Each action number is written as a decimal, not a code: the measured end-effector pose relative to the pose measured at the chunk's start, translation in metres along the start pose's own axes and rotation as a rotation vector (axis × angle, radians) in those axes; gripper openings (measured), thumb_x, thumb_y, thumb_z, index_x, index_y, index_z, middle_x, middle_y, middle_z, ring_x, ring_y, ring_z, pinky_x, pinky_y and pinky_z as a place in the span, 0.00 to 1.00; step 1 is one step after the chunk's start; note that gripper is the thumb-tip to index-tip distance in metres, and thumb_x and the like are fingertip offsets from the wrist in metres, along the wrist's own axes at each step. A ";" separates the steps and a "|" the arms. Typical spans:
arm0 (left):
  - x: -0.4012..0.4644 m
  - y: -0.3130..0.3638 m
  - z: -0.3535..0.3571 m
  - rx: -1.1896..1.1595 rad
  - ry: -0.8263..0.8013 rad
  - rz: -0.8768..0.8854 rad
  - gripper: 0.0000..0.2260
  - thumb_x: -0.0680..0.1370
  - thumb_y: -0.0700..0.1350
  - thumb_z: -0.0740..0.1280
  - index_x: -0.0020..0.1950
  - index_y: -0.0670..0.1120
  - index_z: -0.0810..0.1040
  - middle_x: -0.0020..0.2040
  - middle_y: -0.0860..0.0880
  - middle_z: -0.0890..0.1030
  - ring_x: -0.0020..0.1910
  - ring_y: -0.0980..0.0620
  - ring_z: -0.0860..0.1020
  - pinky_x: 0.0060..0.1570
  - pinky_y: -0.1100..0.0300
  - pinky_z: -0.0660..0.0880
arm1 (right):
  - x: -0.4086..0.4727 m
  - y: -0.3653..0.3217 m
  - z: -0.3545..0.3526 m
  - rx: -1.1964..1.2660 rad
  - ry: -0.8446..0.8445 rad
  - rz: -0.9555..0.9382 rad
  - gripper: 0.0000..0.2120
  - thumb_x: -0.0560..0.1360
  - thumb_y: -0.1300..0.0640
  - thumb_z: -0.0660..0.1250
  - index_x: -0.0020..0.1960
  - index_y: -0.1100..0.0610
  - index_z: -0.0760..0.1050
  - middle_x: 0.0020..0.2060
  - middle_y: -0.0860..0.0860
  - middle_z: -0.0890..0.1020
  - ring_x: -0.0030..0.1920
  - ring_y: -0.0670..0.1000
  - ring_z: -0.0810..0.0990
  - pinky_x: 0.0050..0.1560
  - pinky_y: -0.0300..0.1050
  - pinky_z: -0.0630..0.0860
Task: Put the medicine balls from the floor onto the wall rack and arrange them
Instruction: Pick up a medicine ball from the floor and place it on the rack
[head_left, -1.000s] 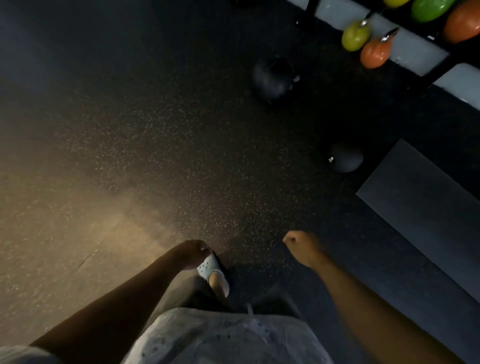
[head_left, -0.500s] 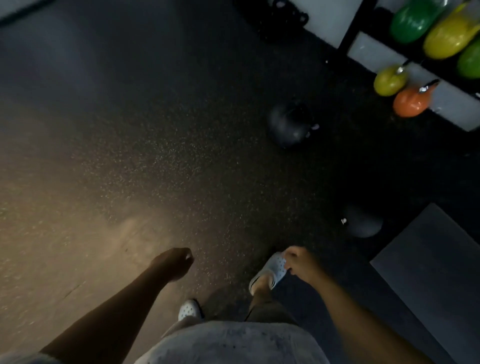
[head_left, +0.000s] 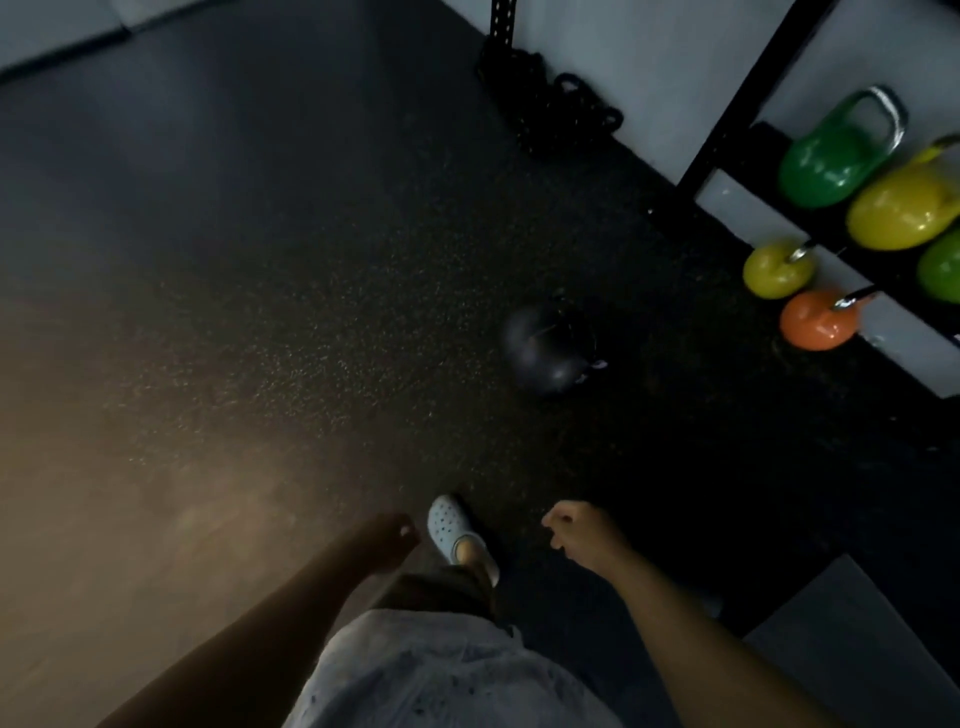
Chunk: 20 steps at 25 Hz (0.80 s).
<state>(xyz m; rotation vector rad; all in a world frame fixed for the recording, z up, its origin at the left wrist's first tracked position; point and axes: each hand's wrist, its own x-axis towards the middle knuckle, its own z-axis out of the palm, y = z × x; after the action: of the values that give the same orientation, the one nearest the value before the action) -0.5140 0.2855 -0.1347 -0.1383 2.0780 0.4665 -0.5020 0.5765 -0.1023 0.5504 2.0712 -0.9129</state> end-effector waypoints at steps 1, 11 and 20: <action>0.017 0.019 -0.013 -0.028 0.000 0.007 0.16 0.86 0.48 0.62 0.73 0.48 0.76 0.68 0.46 0.79 0.64 0.50 0.78 0.59 0.58 0.74 | 0.013 -0.011 -0.022 0.002 0.008 0.009 0.09 0.84 0.54 0.60 0.52 0.52 0.79 0.41 0.49 0.80 0.41 0.46 0.79 0.45 0.43 0.76; 0.145 0.191 -0.147 -0.230 0.020 0.013 0.14 0.86 0.43 0.61 0.71 0.46 0.76 0.60 0.46 0.81 0.48 0.55 0.78 0.39 0.68 0.73 | 0.154 -0.110 -0.238 -0.036 0.051 -0.036 0.12 0.83 0.53 0.59 0.57 0.54 0.81 0.47 0.53 0.82 0.52 0.54 0.82 0.55 0.52 0.78; 0.289 0.309 -0.175 -0.535 0.173 -0.312 0.13 0.83 0.42 0.64 0.63 0.41 0.83 0.62 0.40 0.84 0.60 0.42 0.82 0.56 0.55 0.75 | 0.382 -0.124 -0.366 0.050 -0.051 0.141 0.11 0.83 0.53 0.60 0.61 0.55 0.78 0.44 0.53 0.79 0.42 0.56 0.78 0.40 0.48 0.75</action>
<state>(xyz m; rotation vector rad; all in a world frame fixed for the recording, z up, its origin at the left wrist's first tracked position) -0.8936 0.5285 -0.2140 -0.8289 2.0019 0.8272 -0.9865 0.8010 -0.2000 0.6834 1.9419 -0.8896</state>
